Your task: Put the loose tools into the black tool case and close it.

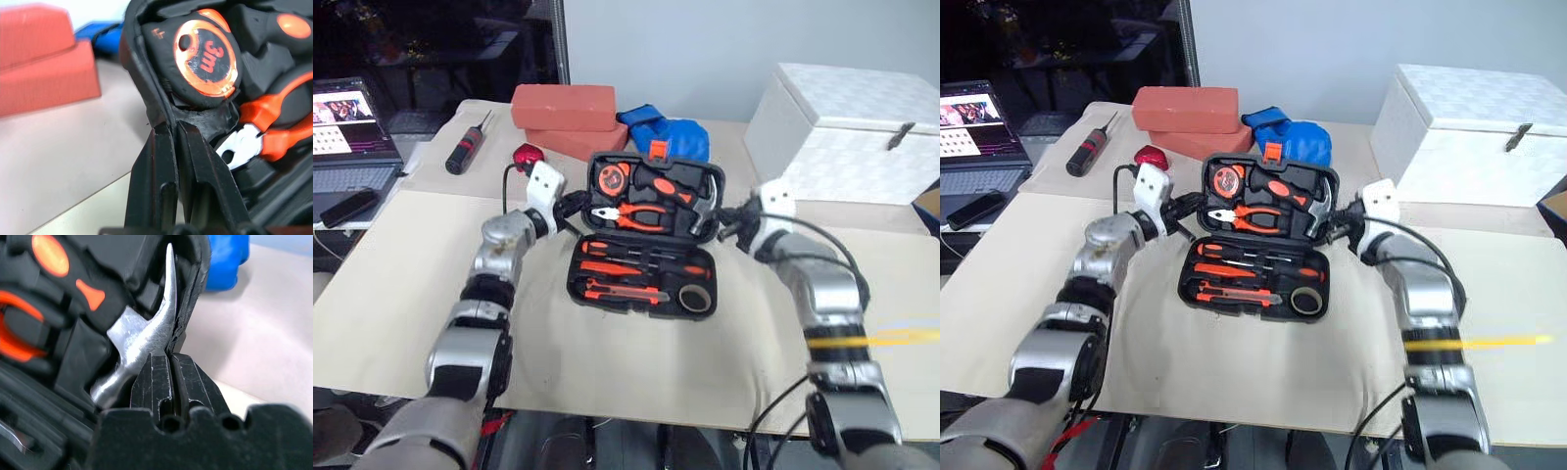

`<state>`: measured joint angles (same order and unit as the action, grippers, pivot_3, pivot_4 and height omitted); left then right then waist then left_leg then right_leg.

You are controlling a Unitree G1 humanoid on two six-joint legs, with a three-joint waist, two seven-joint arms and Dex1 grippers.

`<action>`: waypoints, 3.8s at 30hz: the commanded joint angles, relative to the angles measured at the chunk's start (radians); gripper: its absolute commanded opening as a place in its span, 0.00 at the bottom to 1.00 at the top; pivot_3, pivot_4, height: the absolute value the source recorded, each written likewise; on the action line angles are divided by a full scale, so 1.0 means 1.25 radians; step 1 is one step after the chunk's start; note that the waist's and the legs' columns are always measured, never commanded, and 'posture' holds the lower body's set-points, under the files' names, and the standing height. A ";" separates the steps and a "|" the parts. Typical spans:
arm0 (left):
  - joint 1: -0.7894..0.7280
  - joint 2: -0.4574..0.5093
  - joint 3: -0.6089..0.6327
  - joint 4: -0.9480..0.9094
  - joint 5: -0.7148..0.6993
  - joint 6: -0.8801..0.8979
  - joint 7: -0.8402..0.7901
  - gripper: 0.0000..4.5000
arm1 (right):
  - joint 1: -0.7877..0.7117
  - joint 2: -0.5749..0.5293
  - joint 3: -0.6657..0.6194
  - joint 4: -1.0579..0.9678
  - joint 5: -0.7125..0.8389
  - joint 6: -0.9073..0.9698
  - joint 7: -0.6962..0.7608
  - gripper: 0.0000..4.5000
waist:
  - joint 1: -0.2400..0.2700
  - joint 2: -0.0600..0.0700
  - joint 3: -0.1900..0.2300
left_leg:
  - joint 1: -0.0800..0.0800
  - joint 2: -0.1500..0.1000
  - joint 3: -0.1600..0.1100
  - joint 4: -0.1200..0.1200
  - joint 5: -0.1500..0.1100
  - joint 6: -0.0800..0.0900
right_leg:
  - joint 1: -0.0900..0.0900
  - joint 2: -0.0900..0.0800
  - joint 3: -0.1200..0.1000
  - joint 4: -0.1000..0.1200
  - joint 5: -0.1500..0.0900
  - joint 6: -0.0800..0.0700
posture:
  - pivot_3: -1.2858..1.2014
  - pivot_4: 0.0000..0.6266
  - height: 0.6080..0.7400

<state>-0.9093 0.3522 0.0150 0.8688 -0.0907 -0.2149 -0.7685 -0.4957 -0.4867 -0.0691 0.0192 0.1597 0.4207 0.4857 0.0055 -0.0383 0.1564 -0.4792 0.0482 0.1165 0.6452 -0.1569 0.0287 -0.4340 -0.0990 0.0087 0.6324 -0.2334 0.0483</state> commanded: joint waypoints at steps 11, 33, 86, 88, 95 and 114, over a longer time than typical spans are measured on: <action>0.155 0.171 -0.016 -0.338 -0.096 0.146 -0.251 0.01 | 0.260 -0.098 -0.056 -0.274 -0.035 -0.228 0.082 0.00 | -0.008 0.000 0.000 | 0.011 0.002 -0.001 0.004 -0.001 0.005 | 0.010 0.001 0.000 -0.001 0.002 -0.002 | 0.52 0.24 1.00; 0.329 0.534 0.009 -0.891 -0.479 0.833 -0.558 0.03 | 0.551 -0.305 0.079 -0.650 0.090 0.153 0.296 0.00 | -0.017 -0.002 -0.001 | 0.027 0.003 -0.003 0.001 -0.005 -0.002 | 0.012 -0.011 -0.002 0.005 -0.008 -0.006 | 0.52 0.24 1.00; 0.288 0.231 -0.226 -0.770 -0.155 0.782 -0.105 0.01 | 0.009 0.181 0.212 -0.112 -0.020 0.241 -0.041 0.00 | -0.018 -0.002 -0.004 | 0.027 0.002 -0.003 0.001 -0.004 -0.001 | 0.012 -0.007 -0.003 0.008 -0.002 -0.011 | 0.52 0.24 1.00; 0.291 0.229 -0.225 -0.768 -0.154 0.782 -0.103 0.01 | 0.011 0.190 0.202 -0.114 -0.008 0.235 -0.038 0.00 | -0.020 -0.003 -0.004 | 0.027 0.002 -0.003 0.001 -0.004 -0.001 | 0.012 -0.007 -0.003 0.008 -0.002 -0.011 | 0.52 0.24 1.00; 0.294 0.222 -0.227 -0.755 -0.149 0.776 -0.100 0.01 | 0.033 0.228 0.135 -0.158 0.040 0.226 -0.047 0.00 | -0.024 -0.002 -0.004 | 0.027 0.002 -0.002 0.000 -0.004 -0.002 | 0.012 -0.007 -0.002 0.008 -0.002 -0.011 | 0.52 0.24 1.00; 0.300 0.207 -0.244 -0.754 -0.139 0.792 -0.085 0.01 | -0.024 0.278 0.149 -0.173 0.061 0.293 -0.062 0.00 | -0.043 -0.002 -0.004 | 0.028 0.003 -0.003 -0.001 -0.004 -0.002 | 0.011 -0.007 -0.001 0.008 -0.001 -0.012 | 0.52 0.24 1.00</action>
<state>-0.5771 0.6171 -0.2186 -0.1150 -0.2978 0.7266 -0.8726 -0.4740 -0.1685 0.1026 -0.1485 0.2088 0.7988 0.4004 -0.0479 -0.0412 0.1509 -0.4444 0.0515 0.1133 0.6436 -0.1618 0.0261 -0.4208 -0.1075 0.0080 0.6420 -0.2350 0.0330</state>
